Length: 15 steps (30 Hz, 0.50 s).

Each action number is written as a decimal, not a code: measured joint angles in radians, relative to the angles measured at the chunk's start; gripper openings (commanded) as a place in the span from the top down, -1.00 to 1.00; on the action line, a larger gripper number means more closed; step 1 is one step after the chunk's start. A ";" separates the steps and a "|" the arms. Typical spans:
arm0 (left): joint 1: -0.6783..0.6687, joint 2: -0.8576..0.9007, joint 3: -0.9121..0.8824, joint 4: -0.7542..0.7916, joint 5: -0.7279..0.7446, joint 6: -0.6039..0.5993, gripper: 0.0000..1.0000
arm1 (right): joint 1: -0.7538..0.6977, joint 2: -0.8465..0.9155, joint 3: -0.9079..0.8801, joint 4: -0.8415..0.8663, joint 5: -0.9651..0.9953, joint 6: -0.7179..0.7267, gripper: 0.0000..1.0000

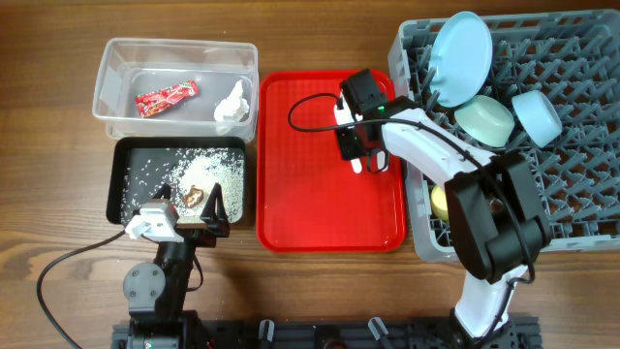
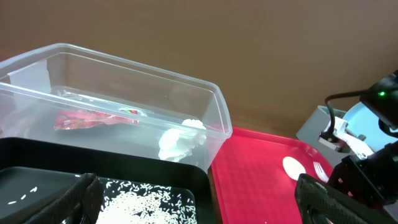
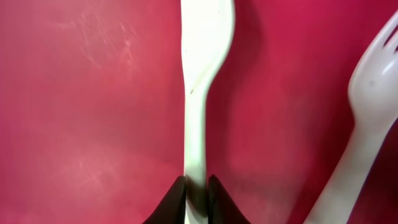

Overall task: Sort waste into correct bins and load items into the dishwasher rack
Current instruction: 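Grasp the white spoon with the right gripper and place it in the rack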

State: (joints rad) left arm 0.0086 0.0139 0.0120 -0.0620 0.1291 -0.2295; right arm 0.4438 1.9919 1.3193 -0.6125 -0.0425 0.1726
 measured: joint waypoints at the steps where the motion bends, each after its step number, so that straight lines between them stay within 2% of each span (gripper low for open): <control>1: 0.000 0.000 0.000 0.000 0.000 0.000 -1.00 | 0.000 -0.002 0.000 -0.001 -0.003 0.003 0.90; 6: 0.000 0.000 0.000 0.000 0.000 0.000 -1.00 | 0.000 -0.002 0.010 -0.035 -0.010 0.007 0.90; 7: 0.000 0.000 0.000 0.000 0.000 0.000 -1.00 | 0.000 -0.002 0.010 -0.035 -0.010 0.007 0.77; 8: 0.000 0.000 0.000 0.000 0.000 0.000 -0.99 | 0.000 -0.002 0.010 -0.035 -0.010 0.007 0.53; 10: 0.000 0.000 0.000 0.000 0.000 0.000 -1.00 | 0.002 0.000 0.009 -0.043 -0.009 0.013 0.47; 11: 0.000 0.000 0.000 0.000 0.000 0.000 -0.99 | 0.002 0.009 0.007 -0.045 -0.006 0.010 0.49; 13: 0.000 0.000 0.000 0.000 0.000 0.000 -0.99 | 0.004 0.024 0.007 -0.040 -0.005 0.010 0.79; 15: 0.000 0.000 0.000 0.000 0.000 0.000 -1.00 | 0.005 0.030 0.008 -0.032 -0.007 0.016 0.91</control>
State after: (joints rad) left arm 0.0086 0.0139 0.0120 -0.0620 0.1291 -0.2295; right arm 0.4488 2.0216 1.3277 -0.6449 -0.0494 0.1886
